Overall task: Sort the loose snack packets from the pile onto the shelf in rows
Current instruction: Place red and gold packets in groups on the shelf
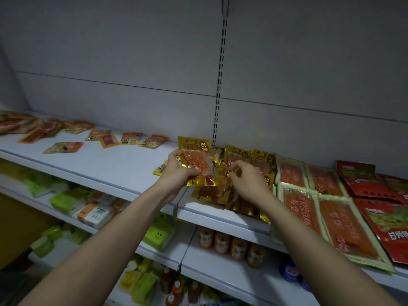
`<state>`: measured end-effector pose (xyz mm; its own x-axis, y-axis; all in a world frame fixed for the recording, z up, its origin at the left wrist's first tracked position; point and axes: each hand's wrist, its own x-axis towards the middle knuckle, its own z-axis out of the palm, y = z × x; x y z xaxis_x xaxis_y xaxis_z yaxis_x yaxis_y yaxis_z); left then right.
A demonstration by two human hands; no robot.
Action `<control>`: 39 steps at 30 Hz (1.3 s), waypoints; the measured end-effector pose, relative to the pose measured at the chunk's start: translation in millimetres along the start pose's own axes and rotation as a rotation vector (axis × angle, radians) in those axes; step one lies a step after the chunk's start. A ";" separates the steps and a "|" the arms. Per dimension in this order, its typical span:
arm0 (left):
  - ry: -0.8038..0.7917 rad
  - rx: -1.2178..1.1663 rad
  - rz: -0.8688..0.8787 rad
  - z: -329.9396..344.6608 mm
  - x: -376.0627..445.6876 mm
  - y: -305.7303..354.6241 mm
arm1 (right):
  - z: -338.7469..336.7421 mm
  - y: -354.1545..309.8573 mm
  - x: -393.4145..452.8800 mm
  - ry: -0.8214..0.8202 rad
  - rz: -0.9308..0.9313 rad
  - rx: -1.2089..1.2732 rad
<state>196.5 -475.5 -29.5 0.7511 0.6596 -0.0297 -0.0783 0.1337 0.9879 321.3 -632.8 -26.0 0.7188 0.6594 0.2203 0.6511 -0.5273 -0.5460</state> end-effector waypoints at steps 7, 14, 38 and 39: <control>-0.160 0.322 0.027 22.8 63.5 5.1 | -27.1 28.7 29.3 -0.027 0.125 0.025; -0.329 0.617 0.190 67.6 160.8 2.0 | -34.5 47.5 75.7 0.055 0.245 -0.005; 0.195 1.307 0.110 -116.9 87.6 27.9 | 94.5 -118.9 144.6 -0.315 -0.227 0.113; 0.237 1.317 0.065 -136.1 71.9 27.8 | 108.2 -132.7 136.6 -0.368 -0.271 0.127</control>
<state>159.1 -323.7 -24.9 0.6290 0.7666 0.1294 0.6769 -0.6219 0.3938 306.8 -414.7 -11.0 0.3781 0.9223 0.0799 0.7518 -0.2556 -0.6079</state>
